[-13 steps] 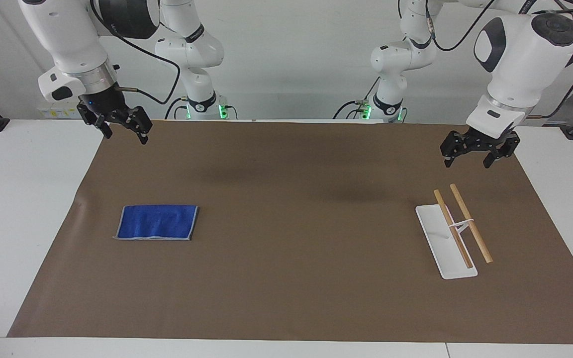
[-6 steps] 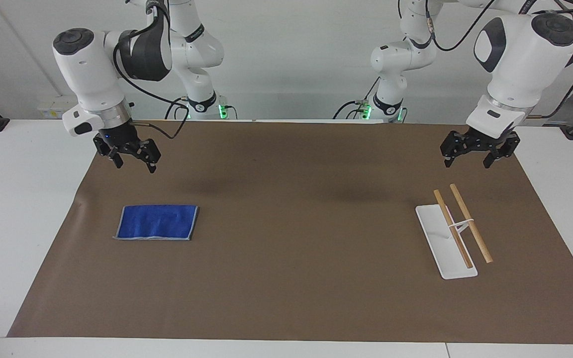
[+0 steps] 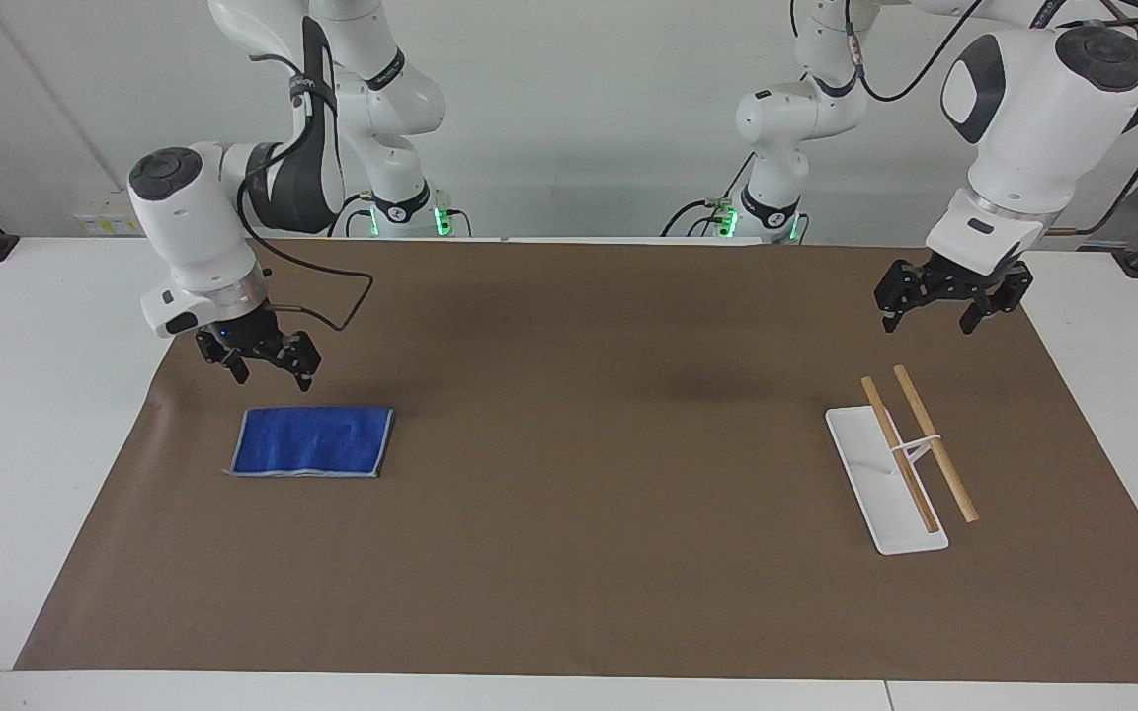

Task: Right arm passes towel to left arm to hang
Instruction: 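Lower the right gripper onto the blue towel and grasp its edge, then lift the towel with the right gripper toward the table center, then carry the towel forward with the right gripper while the left gripper approaches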

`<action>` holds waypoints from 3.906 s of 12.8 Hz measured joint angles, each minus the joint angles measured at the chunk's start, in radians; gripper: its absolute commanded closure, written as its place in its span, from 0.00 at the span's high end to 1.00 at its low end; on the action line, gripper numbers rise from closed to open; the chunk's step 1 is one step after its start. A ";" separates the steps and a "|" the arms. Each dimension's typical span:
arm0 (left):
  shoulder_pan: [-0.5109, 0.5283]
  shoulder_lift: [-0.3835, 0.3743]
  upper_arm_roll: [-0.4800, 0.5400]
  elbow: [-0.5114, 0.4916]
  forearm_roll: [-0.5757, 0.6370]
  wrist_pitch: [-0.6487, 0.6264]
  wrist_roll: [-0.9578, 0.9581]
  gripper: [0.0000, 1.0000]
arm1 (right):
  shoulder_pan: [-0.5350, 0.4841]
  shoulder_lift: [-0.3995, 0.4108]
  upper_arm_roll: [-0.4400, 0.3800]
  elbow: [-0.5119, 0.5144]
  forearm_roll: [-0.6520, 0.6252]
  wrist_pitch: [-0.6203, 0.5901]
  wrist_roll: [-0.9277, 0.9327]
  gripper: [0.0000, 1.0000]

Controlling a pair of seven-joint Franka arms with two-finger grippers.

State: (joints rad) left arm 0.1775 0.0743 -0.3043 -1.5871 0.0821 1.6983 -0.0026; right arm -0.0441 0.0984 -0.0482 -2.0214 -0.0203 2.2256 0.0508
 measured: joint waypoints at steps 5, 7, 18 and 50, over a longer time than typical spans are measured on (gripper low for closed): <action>0.000 0.000 0.000 0.000 0.000 0.000 0.000 1.00 | 0.003 0.113 0.003 -0.083 0.000 0.213 0.000 1.00; 0.000 0.000 0.000 0.000 0.000 0.000 0.000 1.00 | 0.006 0.141 0.004 -0.100 0.000 0.263 0.000 1.00; 0.000 0.000 0.000 0.000 0.000 0.000 0.000 1.00 | 0.007 0.197 0.002 -0.106 0.000 0.314 -0.004 0.00; -0.021 -0.164 -0.018 -0.366 -0.583 0.341 -0.364 1.00 | 0.157 -0.033 0.401 0.058 1.055 0.342 0.045 0.00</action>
State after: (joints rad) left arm 0.1560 -0.0902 -0.3221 -1.9533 -0.5004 2.0396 -0.3664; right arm 0.1124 0.0653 0.3525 -1.9638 1.0349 2.5677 0.0955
